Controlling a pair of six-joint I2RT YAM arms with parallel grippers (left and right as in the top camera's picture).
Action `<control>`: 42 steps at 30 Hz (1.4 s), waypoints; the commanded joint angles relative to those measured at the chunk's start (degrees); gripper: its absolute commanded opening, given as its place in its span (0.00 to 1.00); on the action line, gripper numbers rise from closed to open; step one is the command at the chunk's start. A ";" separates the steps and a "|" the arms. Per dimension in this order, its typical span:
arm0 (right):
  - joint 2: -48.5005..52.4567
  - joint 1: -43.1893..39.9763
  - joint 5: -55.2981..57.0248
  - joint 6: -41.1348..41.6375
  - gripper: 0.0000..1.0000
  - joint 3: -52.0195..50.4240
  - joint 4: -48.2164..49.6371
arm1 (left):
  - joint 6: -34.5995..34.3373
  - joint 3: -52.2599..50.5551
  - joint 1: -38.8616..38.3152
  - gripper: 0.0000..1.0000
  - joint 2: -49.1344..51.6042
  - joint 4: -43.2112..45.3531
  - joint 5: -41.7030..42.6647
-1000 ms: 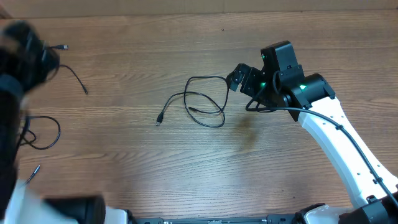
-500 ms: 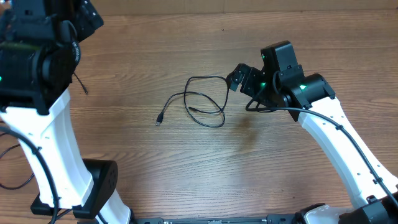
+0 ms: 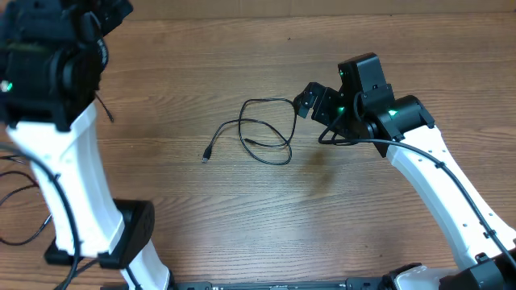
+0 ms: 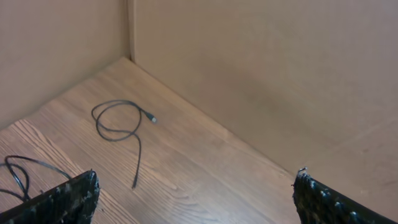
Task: Untangle cables
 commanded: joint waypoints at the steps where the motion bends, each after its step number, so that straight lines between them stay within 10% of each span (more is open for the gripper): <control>1: -0.11 -0.44 0.39 -0.17 1.00 0.90 0.26 | -0.76 -0.57 0.22 0.99 5.62 0.20 -1.01; 23: -0.11 -0.44 0.39 -0.17 1.00 0.90 0.26 | -10.49 -44.11 -1.81 0.99 10.36 19.43 9.35; 32: -0.11 -0.44 0.39 -0.17 1.00 0.90 0.26 | 25.88 -52.59 -6.29 0.99 10.36 34.51 36.50; 42: -0.11 -0.44 0.39 -0.17 1.00 0.90 0.26 | 42.10 -52.74 -12.15 1.00 10.36 24.44 36.37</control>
